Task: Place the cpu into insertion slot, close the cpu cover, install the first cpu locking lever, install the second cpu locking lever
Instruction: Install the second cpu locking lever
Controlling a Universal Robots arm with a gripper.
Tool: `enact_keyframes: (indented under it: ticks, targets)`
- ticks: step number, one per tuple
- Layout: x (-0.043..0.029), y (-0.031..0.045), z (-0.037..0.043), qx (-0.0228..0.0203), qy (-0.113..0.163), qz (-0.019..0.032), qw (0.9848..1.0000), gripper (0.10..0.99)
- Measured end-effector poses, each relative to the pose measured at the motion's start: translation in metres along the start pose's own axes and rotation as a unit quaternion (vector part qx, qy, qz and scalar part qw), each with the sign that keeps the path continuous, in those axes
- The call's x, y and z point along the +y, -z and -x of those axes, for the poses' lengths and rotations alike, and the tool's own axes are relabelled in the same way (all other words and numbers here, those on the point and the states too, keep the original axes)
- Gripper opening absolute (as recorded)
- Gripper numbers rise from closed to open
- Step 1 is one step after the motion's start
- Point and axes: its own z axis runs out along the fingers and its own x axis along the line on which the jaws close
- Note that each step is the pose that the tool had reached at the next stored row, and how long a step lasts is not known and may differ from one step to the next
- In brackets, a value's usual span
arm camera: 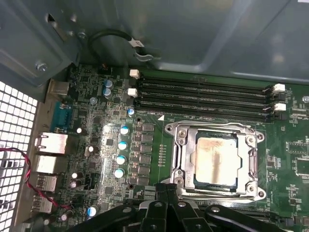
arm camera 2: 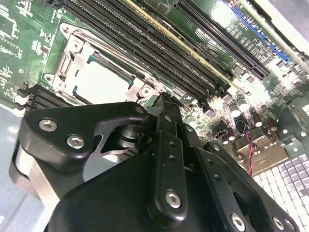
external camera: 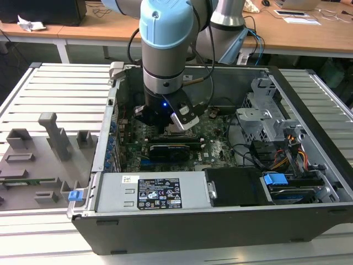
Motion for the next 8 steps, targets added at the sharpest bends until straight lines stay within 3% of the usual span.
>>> enact_keyframes:
  ticks: [8]
  targets:
    - [0.0004, 0.0018, 0.0000, 0.0000, 0.000, 0.0001, 1.0000, 0.106]
